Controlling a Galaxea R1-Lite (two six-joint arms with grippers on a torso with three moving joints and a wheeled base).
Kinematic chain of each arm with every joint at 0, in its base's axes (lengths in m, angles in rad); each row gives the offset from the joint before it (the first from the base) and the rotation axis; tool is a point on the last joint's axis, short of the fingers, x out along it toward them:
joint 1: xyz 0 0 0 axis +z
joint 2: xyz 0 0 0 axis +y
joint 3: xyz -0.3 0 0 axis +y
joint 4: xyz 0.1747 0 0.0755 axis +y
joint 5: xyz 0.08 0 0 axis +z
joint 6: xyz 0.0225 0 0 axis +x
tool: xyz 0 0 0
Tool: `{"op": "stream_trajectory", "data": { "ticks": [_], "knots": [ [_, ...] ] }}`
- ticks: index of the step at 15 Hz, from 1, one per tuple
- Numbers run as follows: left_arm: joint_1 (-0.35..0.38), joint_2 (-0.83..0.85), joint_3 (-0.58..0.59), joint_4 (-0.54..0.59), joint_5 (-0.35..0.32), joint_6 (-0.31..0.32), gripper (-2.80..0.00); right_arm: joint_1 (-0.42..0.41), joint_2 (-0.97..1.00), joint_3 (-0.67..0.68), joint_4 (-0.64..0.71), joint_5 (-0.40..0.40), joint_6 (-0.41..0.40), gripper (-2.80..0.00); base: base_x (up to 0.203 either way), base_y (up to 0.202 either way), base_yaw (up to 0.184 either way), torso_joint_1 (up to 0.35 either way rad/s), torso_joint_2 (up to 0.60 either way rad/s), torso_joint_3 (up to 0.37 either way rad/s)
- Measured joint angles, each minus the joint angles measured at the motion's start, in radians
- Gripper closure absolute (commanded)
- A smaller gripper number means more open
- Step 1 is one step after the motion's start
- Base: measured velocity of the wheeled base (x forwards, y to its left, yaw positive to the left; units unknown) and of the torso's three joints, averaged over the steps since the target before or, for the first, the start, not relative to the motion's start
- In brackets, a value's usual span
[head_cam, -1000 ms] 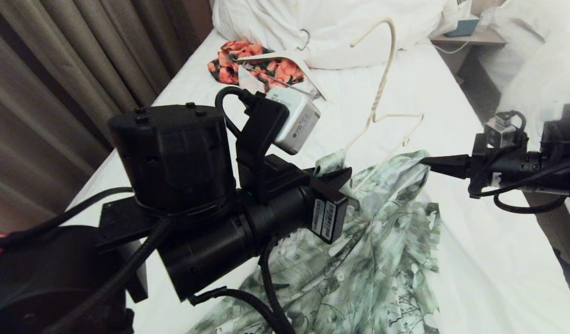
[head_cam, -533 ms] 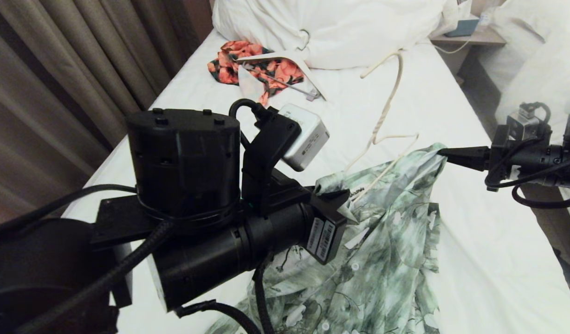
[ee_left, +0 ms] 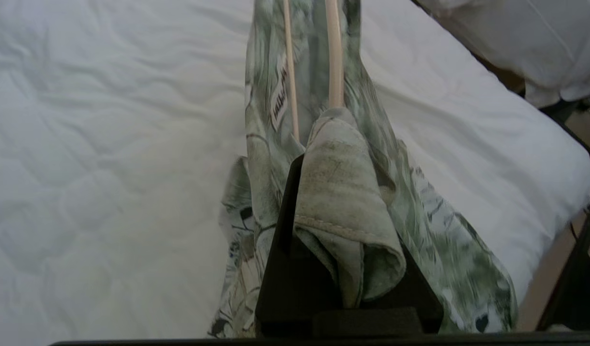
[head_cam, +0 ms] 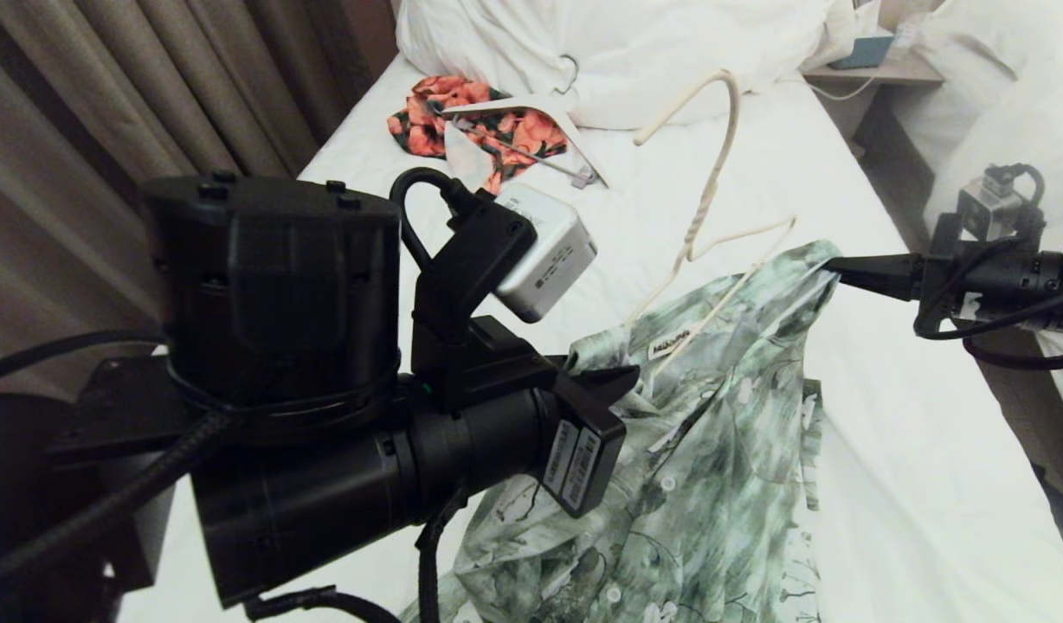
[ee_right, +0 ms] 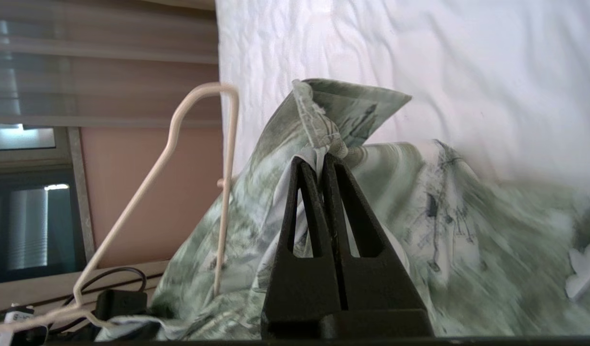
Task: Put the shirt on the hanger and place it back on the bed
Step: Hook the other side of the shirt onto the hanger
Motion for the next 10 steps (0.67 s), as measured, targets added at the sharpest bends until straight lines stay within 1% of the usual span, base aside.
{"op": "stream_trajectory", "data": {
  "ticks": [2,4,6,10],
  "knots": [
    [-0.015,-0.005,-0.014,0.072,-0.003,-0.005,0.00,0.000,-0.003,-0.026,0.000,0.000,0.000,0.00,0.000,0.000,0.000,0.000,0.00,0.000],
    [-0.034,0.000,-0.020,0.079,-0.003,-0.016,0.00,0.001,-0.005,-0.045,0.000,0.000,0.000,0.00,0.000,0.000,0.000,0.000,0.00,0.000],
    [-0.052,0.009,-0.031,0.080,-0.003,-0.047,0.00,0.003,-0.004,-0.050,0.001,0.000,0.000,0.00,0.000,0.000,0.000,0.000,0.00,0.000],
    [-0.058,0.010,-0.059,0.077,-0.004,-0.097,0.00,0.032,0.016,-0.037,0.001,-0.002,0.000,0.00,0.000,0.000,0.000,0.000,0.00,0.000]
  ]
}}
